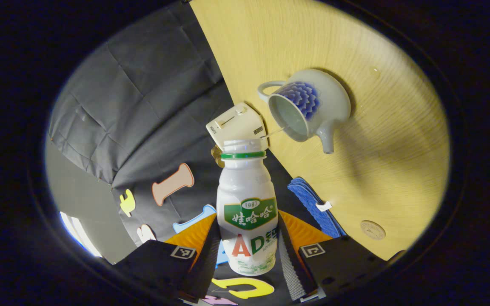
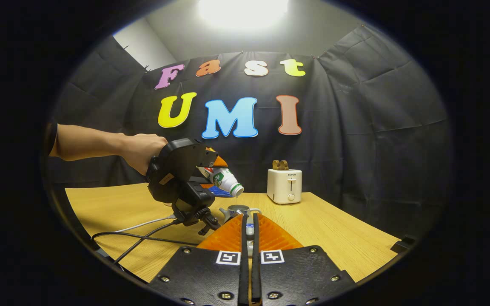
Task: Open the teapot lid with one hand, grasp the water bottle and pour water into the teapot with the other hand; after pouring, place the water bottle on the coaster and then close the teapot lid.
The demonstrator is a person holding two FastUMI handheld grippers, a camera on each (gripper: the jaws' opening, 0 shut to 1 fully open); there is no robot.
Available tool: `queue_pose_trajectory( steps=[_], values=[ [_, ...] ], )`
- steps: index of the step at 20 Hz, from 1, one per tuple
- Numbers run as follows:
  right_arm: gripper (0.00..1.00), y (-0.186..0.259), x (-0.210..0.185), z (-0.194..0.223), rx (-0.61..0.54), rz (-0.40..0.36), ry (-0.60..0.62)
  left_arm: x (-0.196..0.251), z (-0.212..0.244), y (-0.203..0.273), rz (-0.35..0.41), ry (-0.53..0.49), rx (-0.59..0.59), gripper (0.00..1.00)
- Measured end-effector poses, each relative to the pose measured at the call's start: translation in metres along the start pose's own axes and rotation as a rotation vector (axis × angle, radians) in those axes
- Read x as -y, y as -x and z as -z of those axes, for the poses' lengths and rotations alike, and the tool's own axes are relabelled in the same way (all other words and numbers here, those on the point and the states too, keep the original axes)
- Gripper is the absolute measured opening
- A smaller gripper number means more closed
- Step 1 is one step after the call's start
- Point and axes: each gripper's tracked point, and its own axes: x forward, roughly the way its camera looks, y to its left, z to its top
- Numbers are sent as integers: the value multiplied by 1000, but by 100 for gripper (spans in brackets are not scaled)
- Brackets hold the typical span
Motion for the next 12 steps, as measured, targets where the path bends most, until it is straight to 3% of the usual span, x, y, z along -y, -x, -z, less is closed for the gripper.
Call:
queue_pose_trajectory(
  steps=[5, 7, 8, 10, 11, 12],
  values=[
    [3, 0, 0, 1, -3, -1, -1, 2, -3, 0, 11, 22, 15, 80],
    [3, -1, 1, 2, -5, -1, -5, 8, -7, -1, 34, 62, 27, 74],
    [3, -1, 1, 3, -5, -1, -7, 14, -9, -3, 43, 87, 34, 80],
    [3, -2, 2, 4, -9, 4, -2, 27, -12, -8, 62, 136, 46, 80],
    [3, -3, 3, 5, -11, 7, 1, 31, -13, -10, 72, 161, 50, 75],
    [3, -3, 4, 5, -14, 11, 0, 36, -16, -11, 83, 189, 57, 80]
  ],
)
